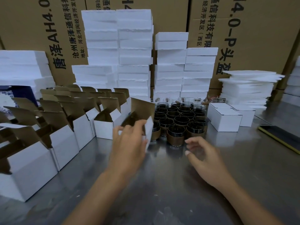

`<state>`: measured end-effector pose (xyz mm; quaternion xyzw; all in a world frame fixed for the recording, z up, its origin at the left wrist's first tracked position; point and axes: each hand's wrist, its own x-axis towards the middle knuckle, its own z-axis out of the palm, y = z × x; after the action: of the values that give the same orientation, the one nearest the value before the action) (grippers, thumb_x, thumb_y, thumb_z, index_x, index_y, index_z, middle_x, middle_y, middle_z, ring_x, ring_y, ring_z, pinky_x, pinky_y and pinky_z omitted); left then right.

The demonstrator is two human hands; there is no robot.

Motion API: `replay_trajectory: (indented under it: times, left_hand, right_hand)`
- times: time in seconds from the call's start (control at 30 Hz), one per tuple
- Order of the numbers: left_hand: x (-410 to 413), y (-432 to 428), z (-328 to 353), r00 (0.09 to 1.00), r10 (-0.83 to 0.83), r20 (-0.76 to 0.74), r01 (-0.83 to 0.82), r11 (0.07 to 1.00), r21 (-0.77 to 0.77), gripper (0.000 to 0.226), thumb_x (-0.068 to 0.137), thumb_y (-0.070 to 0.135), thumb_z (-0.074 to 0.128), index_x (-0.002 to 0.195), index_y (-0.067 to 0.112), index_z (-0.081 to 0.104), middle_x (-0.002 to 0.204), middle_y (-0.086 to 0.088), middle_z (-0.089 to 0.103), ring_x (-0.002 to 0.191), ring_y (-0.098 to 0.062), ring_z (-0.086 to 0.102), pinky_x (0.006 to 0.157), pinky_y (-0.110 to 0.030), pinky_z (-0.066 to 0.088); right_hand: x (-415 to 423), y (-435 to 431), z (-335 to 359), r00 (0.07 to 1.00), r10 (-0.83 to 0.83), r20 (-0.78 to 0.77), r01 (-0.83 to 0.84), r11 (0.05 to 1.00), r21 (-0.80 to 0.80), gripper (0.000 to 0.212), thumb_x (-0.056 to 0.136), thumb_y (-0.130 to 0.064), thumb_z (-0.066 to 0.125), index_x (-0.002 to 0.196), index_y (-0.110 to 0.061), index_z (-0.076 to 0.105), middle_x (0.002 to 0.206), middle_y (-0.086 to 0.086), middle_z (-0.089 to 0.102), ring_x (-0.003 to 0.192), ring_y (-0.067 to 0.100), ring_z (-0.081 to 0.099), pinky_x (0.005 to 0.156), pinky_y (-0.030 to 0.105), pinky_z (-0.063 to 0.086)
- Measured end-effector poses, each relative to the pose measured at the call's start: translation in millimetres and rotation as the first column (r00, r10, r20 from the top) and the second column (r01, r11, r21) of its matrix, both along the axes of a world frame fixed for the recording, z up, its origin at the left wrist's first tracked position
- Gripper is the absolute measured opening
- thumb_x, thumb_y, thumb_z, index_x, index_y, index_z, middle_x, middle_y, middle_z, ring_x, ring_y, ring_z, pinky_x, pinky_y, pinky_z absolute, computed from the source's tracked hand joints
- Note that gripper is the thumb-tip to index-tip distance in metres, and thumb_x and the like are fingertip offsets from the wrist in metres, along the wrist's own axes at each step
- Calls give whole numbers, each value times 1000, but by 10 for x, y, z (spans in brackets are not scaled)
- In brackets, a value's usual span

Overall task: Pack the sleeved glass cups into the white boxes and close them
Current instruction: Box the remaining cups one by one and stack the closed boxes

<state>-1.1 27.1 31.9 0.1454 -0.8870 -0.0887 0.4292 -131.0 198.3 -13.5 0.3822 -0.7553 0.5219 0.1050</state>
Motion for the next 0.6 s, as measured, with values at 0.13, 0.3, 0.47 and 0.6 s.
replay_trajectory:
  times: [0.13,0.3,0.47,0.6]
  left_hand:
    - [-182,385,1,994,-109,8,109,994,-23,51,83,22,70,129,21,50,94,-2,69,91,-26,56,76,-23,23]
    - [-281,630,-18,987,-155,32,159,973,-167,58,55,24,89,107,20,64,63,8,65,59,-15,59,68,-19,38]
    - [-315,509,-66,945,-287,-155,258,949,-181,55,73,36,74,118,11,57,106,-3,64,103,-17,54,92,-27,35]
    - [-296,200,-65,910,-337,-240,394,883,255,76,72,51,70,133,26,32,134,3,39,126,-11,39,102,-29,38]
  right_hand:
    - [28,12,-42,980,162,111,-174,979,106,71,73,-29,78,127,-52,38,122,-24,52,111,-11,49,87,9,38]
    - [-19,-5,-35,939,274,209,-295,952,80,106,58,-59,77,143,-49,15,134,-32,40,121,-14,41,87,5,39]
    - [-72,-32,-70,931,283,229,-299,954,34,96,63,-39,80,141,-47,24,127,-24,50,120,-6,47,92,16,43]
    - [-86,-61,-73,940,254,227,-271,961,47,92,58,-52,77,134,-55,26,125,-28,50,117,-10,46,93,18,40]
